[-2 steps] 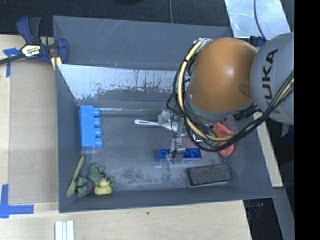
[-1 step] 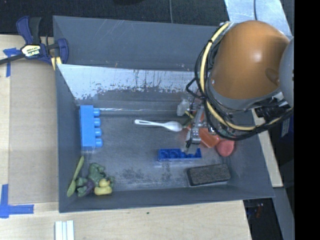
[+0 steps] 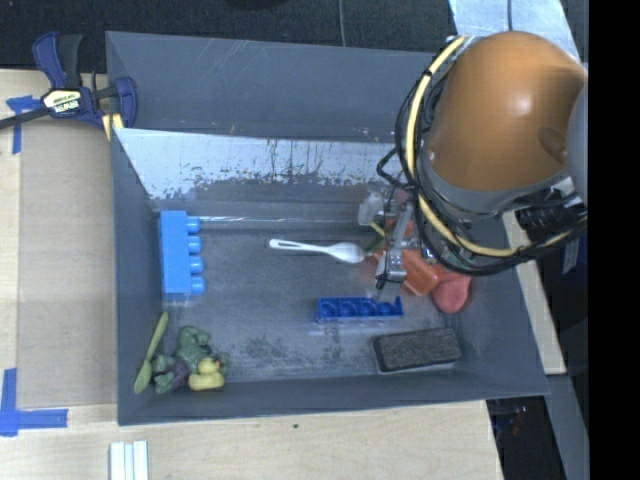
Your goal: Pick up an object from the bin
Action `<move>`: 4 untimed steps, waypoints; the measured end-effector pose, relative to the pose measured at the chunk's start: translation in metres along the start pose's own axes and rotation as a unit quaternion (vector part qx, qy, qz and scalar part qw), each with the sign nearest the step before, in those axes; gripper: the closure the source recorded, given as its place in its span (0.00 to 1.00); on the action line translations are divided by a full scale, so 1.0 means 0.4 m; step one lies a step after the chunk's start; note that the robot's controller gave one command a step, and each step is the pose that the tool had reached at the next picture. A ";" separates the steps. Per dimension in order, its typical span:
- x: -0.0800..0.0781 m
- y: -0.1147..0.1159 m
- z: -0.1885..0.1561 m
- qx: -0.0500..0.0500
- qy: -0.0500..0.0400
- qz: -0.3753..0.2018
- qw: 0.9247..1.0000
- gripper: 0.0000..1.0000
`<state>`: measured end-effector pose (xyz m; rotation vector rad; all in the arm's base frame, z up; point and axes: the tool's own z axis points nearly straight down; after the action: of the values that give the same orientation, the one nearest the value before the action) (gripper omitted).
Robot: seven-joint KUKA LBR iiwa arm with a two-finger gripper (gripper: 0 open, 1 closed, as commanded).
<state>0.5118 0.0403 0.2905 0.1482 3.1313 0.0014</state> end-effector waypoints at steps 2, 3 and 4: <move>0.028 -0.222 0.203 0.000 -0.002 0.073 0.997 0.00; -0.074 -0.086 0.348 0.000 -0.006 -0.003 1.000 0.00; -0.118 -0.018 0.482 -0.001 -0.002 -0.022 1.000 0.00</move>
Offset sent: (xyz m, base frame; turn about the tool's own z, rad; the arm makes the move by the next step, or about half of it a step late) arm -0.0168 -0.0689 -0.0809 0.1074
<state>0.5595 0.0289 0.0982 0.0778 3.1304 0.0031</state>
